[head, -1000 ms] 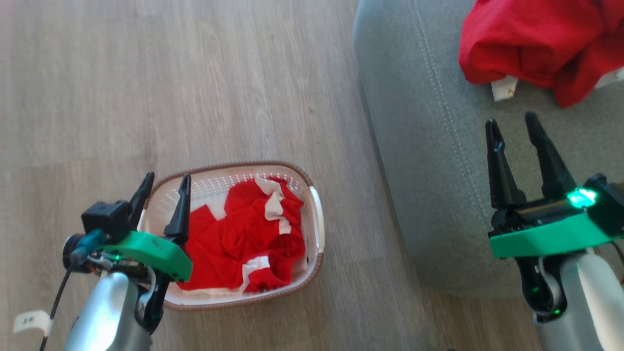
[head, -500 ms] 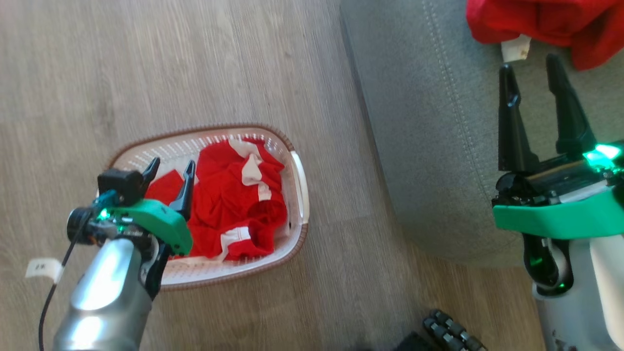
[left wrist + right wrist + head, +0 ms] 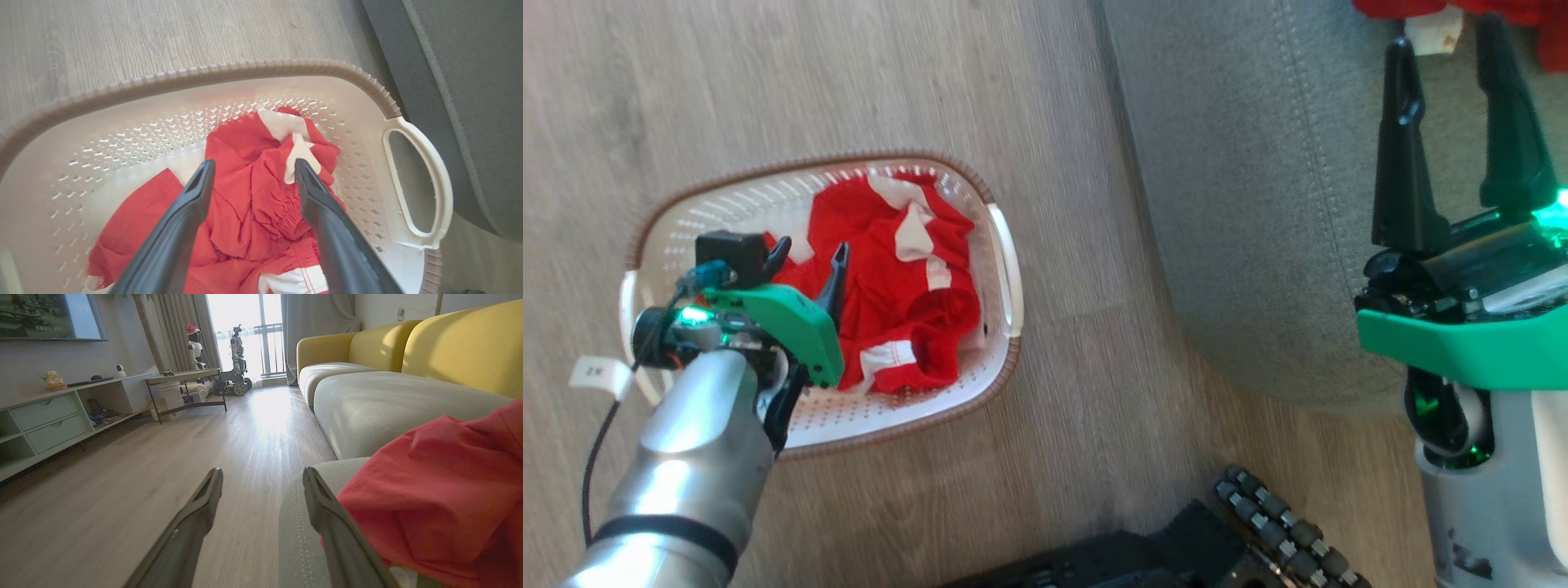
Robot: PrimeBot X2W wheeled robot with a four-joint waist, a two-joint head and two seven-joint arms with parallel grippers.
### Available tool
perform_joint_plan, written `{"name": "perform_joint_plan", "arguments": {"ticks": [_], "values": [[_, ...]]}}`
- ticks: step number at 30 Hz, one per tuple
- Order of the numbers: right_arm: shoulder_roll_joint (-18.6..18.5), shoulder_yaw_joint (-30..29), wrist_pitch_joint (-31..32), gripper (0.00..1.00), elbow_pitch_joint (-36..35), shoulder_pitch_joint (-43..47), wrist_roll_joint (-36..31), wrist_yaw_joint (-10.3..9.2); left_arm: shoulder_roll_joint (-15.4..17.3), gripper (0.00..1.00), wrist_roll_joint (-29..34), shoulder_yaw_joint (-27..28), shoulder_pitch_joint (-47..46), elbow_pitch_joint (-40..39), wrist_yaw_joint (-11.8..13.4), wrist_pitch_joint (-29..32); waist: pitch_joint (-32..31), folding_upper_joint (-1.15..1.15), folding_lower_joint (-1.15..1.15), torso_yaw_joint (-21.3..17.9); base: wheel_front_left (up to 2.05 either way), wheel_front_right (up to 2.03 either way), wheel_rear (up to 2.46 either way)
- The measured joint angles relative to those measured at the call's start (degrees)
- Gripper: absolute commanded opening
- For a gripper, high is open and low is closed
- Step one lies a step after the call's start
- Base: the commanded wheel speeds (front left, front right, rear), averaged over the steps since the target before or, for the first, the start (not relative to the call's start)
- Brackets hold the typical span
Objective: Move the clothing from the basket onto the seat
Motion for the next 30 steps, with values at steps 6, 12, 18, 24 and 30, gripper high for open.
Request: {"name": "perform_joint_plan", "arguments": {"ticks": [6, 12, 18, 24, 30], "values": [[0.3, 0.1, 0.0, 1.00, -2.0, -2.1, -0.4, 0.00, 0.4, 1.00, -3.6, -2.9, -3.6, 4.0, 0.0, 3.0, 4.2, 0.00, 0.00, -1.1, 0.00, 0.00, 0.00], [0.7, 0.3, 0.0, 1.00, -3.5, -3.7, -0.7, 0.00, 1.7, 1.00, -6.3, -7.7, -5.4, 6.4, 0.0, 8.6, 7.9, 0.00, -0.01, -2.2, 0.00, 0.00, 0.00], [0.9, 0.2, 0.0, 1.00, -5.1, -4.3, -1.1, 0.00, 3.1, 1.00, -8.8, -10.1, -7.3, 7.7, 0.0, 11.5, 10.9, 0.00, -0.01, -2.9, 0.00, 0.00, 0.00], [1.5, 0.6, 0.0, 1.00, -6.3, -4.8, -1.6, 0.00, 4.1, 1.00, -10.3, -13.0, -9.3, 8.4, 0.0, 13.1, 13.5, 0.00, 0.00, -3.6, 0.00, 0.00, 0.00], [1.5, 1.7, 0.0, 1.00, -7.2, -6.7, -2.1, 0.00, 4.6, 1.00, -12.0, -14.7, -10.4, 9.0, 0.0, 13.5, 15.2, 0.00, -0.01, -4.4, 0.00, 0.00, 0.00]]}}
